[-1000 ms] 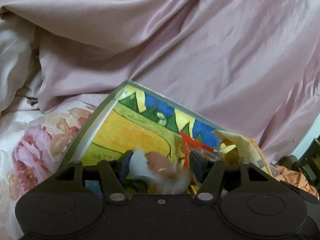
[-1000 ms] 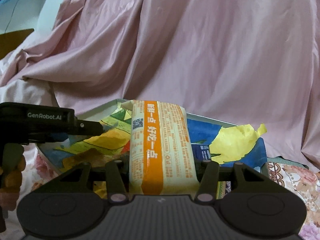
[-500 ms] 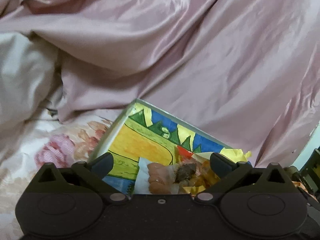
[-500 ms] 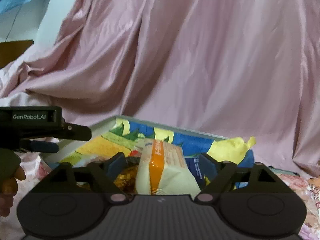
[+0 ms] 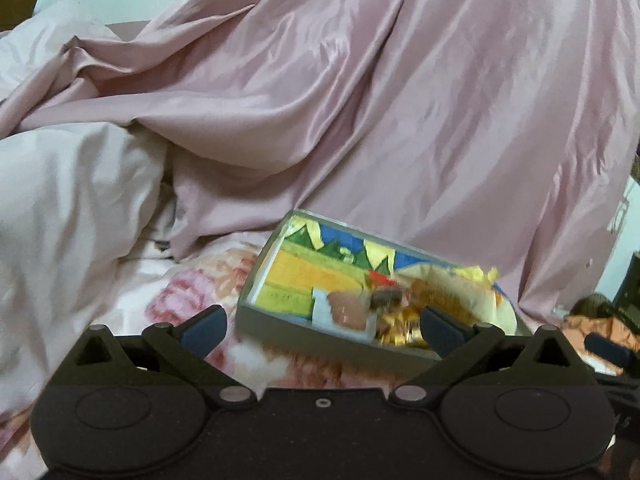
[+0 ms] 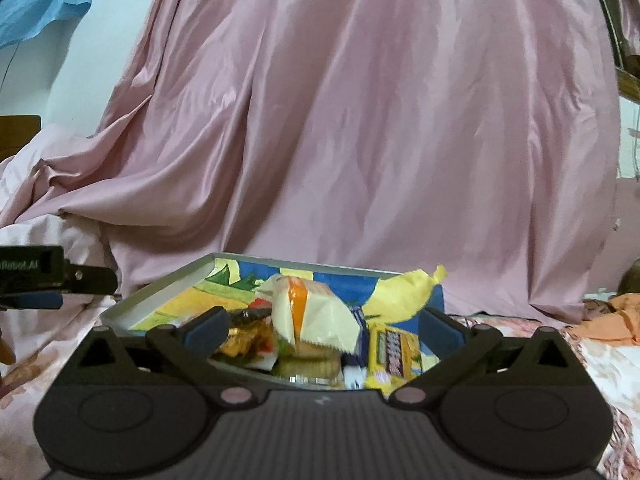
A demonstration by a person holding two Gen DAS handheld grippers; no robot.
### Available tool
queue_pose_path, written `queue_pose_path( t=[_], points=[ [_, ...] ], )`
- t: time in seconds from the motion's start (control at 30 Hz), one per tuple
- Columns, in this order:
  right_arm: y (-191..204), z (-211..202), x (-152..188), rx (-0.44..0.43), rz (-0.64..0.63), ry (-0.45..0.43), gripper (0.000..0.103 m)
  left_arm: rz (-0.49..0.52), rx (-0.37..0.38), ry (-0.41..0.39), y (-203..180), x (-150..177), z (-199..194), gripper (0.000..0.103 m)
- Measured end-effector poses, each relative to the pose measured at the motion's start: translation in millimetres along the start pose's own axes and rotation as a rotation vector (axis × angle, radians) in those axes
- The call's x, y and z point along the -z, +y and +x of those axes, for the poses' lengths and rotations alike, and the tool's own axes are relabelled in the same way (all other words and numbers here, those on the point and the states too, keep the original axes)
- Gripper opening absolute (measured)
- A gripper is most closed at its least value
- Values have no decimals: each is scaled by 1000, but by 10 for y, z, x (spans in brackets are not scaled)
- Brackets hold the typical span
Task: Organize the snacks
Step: 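Withdraw both open grippers from the tray toward the orange and round pastry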
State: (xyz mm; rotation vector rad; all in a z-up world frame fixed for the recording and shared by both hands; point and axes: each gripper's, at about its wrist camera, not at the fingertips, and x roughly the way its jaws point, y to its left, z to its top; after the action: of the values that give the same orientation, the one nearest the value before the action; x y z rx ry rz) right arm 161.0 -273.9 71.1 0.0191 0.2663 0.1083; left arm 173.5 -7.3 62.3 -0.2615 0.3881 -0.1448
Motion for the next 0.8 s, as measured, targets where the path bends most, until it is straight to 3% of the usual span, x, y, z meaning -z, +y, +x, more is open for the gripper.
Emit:
queue_pose_path(
  t=[0.4, 0.8],
  points=[
    [254, -673, 370, -48, -78, 48, 103, 55, -46, 55, 145, 507, -594, 102],
    [456, -940, 722, -9, -77, 214, 103, 130, -58, 177, 241, 825, -855, 102]
  ],
)
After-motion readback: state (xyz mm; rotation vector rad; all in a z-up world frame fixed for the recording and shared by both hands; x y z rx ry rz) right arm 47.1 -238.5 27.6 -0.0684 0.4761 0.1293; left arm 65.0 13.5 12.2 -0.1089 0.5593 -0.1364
